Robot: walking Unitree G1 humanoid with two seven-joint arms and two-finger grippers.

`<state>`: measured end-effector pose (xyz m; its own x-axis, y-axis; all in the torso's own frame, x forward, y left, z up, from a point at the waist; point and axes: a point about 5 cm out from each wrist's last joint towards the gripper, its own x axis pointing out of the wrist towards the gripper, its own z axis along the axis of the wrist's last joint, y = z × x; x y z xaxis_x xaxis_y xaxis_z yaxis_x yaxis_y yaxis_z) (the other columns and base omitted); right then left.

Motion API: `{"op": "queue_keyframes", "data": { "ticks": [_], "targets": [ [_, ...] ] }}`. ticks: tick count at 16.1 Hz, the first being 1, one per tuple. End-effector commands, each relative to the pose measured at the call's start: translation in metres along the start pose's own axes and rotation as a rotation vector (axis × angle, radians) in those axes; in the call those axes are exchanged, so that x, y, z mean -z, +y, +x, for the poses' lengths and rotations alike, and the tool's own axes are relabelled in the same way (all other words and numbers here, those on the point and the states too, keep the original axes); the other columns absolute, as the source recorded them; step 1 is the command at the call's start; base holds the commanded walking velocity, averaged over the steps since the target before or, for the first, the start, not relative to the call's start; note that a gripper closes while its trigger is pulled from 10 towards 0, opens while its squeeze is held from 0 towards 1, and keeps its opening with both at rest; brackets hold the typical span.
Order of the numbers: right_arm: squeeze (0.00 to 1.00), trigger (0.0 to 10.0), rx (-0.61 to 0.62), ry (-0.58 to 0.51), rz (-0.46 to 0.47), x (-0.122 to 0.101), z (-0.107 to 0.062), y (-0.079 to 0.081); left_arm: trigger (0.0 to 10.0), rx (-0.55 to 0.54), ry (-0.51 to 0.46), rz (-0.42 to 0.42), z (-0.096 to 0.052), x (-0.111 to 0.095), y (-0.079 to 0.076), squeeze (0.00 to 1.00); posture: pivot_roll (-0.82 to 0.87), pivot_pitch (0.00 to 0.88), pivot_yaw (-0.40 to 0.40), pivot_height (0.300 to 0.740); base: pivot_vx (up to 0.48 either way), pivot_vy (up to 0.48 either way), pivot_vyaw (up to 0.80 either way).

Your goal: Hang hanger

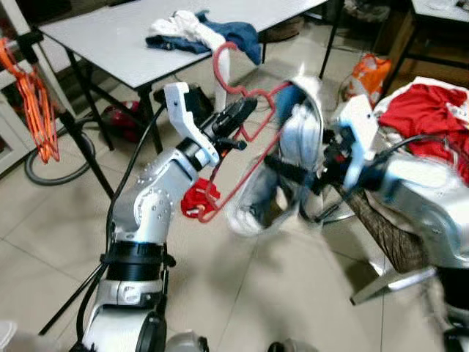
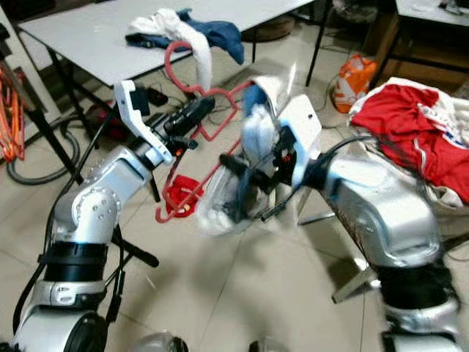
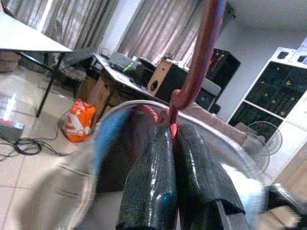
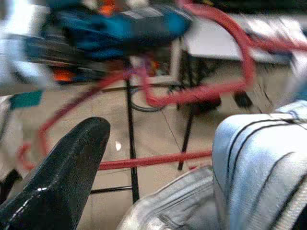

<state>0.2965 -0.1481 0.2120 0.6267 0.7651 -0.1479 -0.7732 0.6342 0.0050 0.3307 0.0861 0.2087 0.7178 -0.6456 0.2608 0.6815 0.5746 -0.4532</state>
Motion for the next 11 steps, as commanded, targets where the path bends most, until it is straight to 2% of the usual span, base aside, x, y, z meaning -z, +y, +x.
{"op": "queue_keyframes", "data": {
  "ticks": [1,2,3,5,6,8,9,11],
  "targets": [
    [1.00,10.0,0.085,-0.049,0.093,-0.006,0.002,-0.007,10.0,0.027,-0.044,0.024,0.003,-0.011,-0.005,0.00,-0.12,0.000,0.035,0.740,0.000,0.000,0.00],
    [1.00,10.0,0.110,-0.071,0.217,-0.001,0.008,-0.006,10.0,0.026,-0.046,0.023,0.003,-0.012,-0.005,0.00,-0.12,0.000,0.034,0.740,0.000,0.000,0.00],
    [1.00,10.0,0.179,-0.159,0.418,0.000,0.013,-0.011,10.0,0.025,-0.046,0.022,0.002,-0.012,-0.005,0.00,-0.12,0.000,0.034,0.740,0.000,0.000,0.00],
    [1.00,10.0,0.183,-0.248,0.589,0.000,0.018,-0.011,10.0,0.025,-0.046,0.022,0.002,-0.012,-0.005,0.00,-0.12,0.000,0.033,0.740,0.000,0.000,0.00],
    [1.00,10.0,0.123,-0.322,0.721,0.001,0.024,-0.002,10.0,0.025,-0.045,0.022,0.003,-0.011,-0.005,0.00,-0.12,0.000,0.033,0.740,0.000,0.000,0.00],
    [1.00,10.0,0.045,-0.343,0.820,-0.003,0.027,0.013,10.0,0.028,-0.046,0.021,0.004,-0.011,-0.005,0.00,-0.13,0.000,0.033,0.740,0.000,0.000,0.00],
    [0.00,10.0,0.036,-0.373,0.904,-0.005,0.028,0.013,10.0,0.028,-0.046,0.020,0.004,-0.011,-0.005,0.00,-0.13,0.000,0.032,0.740,0.000,0.000,0.00],
    [0.00,10.0,0.050,-0.311,0.961,0.004,0.025,0.017,10.0,0.028,-0.048,0.018,0.004,-0.011,-0.005,0.00,-0.13,0.000,0.029,0.740,0.000,0.000,0.00]
  ]
}}
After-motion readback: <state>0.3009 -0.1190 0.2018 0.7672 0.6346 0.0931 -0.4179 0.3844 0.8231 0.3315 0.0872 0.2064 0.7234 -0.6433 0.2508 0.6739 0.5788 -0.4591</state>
